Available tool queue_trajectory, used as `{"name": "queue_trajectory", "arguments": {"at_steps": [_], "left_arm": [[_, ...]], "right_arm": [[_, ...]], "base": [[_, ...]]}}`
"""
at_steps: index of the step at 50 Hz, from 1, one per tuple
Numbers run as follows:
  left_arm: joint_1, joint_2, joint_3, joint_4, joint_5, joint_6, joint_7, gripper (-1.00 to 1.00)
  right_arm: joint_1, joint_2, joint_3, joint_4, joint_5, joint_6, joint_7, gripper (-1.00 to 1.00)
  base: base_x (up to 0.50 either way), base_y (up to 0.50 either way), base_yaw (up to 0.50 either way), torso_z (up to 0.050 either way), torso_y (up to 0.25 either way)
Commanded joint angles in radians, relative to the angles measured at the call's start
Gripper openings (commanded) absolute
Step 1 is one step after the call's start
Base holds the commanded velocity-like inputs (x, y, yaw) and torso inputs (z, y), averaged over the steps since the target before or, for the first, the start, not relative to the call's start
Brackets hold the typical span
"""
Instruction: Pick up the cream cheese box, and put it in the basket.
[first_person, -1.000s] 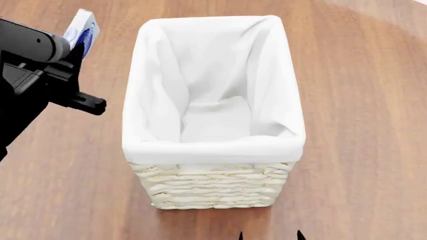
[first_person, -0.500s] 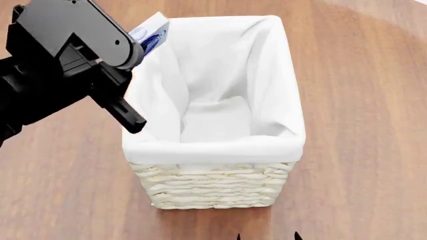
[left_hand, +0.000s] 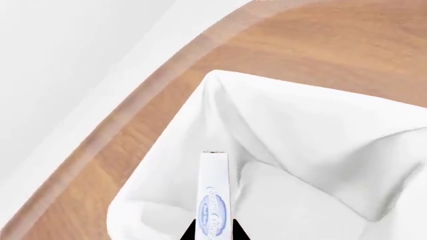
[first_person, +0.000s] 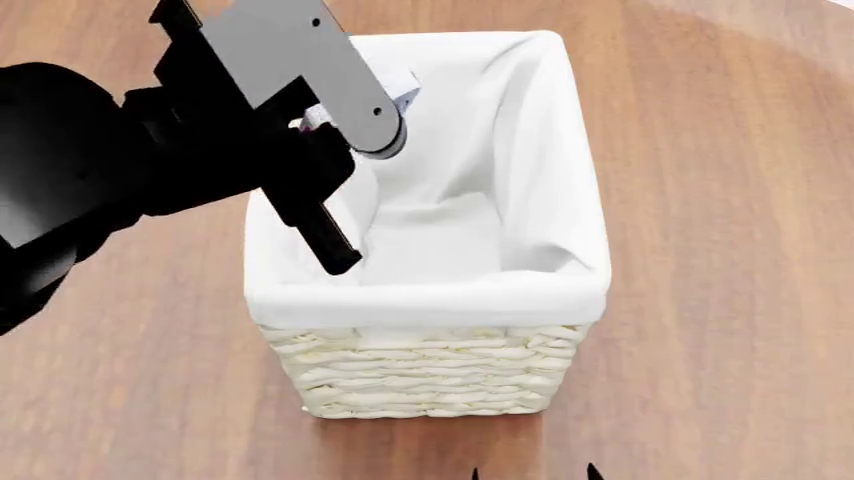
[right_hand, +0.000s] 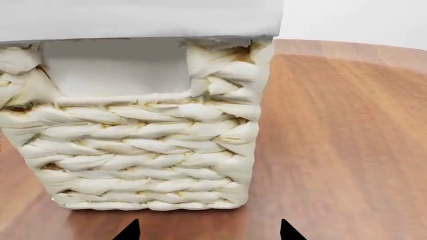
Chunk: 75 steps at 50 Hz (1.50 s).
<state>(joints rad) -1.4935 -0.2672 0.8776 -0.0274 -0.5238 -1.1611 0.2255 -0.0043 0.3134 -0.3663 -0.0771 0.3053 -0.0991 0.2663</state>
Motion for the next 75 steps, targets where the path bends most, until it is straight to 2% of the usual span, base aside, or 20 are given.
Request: {"name": "queue_trajectory", "arguments": {"at_steps": [1,12,22,29,30,31,32,39,53,57,63,67,71,72,73,75], "left_arm": [[-0.015,0.075,0.088,-0.192,0.061,0.119,0.05,-1.0],[-0.009,0.168,0.186,-0.427,0.12,0.248,0.119,-1.0],[-0.019,0.229,0.195,-0.605,0.141,0.346,0.135,-1.0],[-0.027,0.219,0.19,-0.589,0.135,0.335,0.12,-1.0],[-0.032,0.227,0.192,-0.613,0.154,0.349,0.089,-1.0],[-0.039,0.239,0.179,-0.645,0.149,0.341,0.077,1.0],[-0.038,0.225,0.193,-0.614,0.143,0.333,0.102,1.0],[-0.055,0.233,0.176,-0.644,0.143,0.329,0.061,1.0],[-0.057,0.217,0.174,-0.616,0.123,0.322,0.051,1.0],[-0.051,0.157,0.138,-0.437,0.091,0.259,0.005,1.0],[-0.076,0.031,0.029,-0.05,0.006,0.054,-0.1,1.0],[-0.085,-0.026,-0.07,0.15,-0.048,-0.078,-0.184,1.0],[-0.074,-0.065,-0.141,0.278,-0.091,-0.144,-0.224,1.0],[-0.05,-0.095,-0.207,0.362,-0.121,-0.18,-0.253,1.0],[-0.041,-0.108,-0.215,0.392,-0.121,-0.182,-0.266,1.0],[-0.008,-0.114,-0.3,0.437,-0.166,-0.218,-0.285,1.0]], "right_arm": [[-0.006,0.008,0.0,-0.017,0.017,0.006,-0.002,1.0],[-0.015,0.018,-0.001,-0.04,0.036,0.009,-0.008,1.0],[-0.021,0.023,-0.005,-0.052,0.041,0.006,-0.01,1.0],[-0.024,0.023,-0.011,-0.05,0.038,0.002,-0.011,1.0],[-0.025,0.022,-0.014,-0.05,0.035,0.003,-0.011,1.0],[-0.023,0.022,-0.014,-0.048,0.035,0.001,-0.011,1.0],[-0.023,0.021,-0.014,-0.047,0.036,0.002,-0.011,1.0],[-0.024,0.022,-0.018,-0.046,0.035,0.001,-0.01,1.0],[-0.021,0.025,-0.02,-0.046,0.041,0.001,-0.008,1.0],[-0.02,0.024,-0.02,-0.043,0.042,0.0,-0.009,1.0],[-0.023,0.026,-0.022,-0.047,0.044,0.0,-0.007,1.0],[-0.024,0.027,-0.023,-0.048,0.043,-0.003,-0.006,1.0],[-0.021,0.027,-0.021,-0.047,0.047,0.0,-0.005,1.0],[-0.02,0.026,-0.02,-0.045,0.047,-0.002,-0.003,1.0],[-0.019,0.027,-0.02,-0.045,0.048,-0.001,-0.003,1.0],[-0.018,0.028,-0.017,-0.048,0.051,0.001,-0.001,1.0]], "base": [[0.0,0.0,0.0,0.0,0.0],[0.0,0.0,0.0,0.0,0.0],[0.0,0.0,0.0,0.0,0.001],[0.0,0.0,0.0,0.0,0.0],[0.0,0.0,0.0,0.0,0.0],[0.01,0.0,0.0,0.0,0.0],[0.0,0.0,0.0,0.0,0.0],[0.0,0.0,0.0,0.0,0.0],[0.0,0.0,0.0,0.0,0.0],[0.0,0.0,0.0,0.0,0.0],[0.0,0.0,0.0,0.0,0.0],[0.0,0.0,0.0,0.0,0.0],[0.0,0.0,0.0,0.0,0.0],[0.0,0.0,0.0,0.0,0.0],[0.0,0.0,0.0,0.0,0.0],[0.0,0.0,0.0,0.0,0.0]]}}
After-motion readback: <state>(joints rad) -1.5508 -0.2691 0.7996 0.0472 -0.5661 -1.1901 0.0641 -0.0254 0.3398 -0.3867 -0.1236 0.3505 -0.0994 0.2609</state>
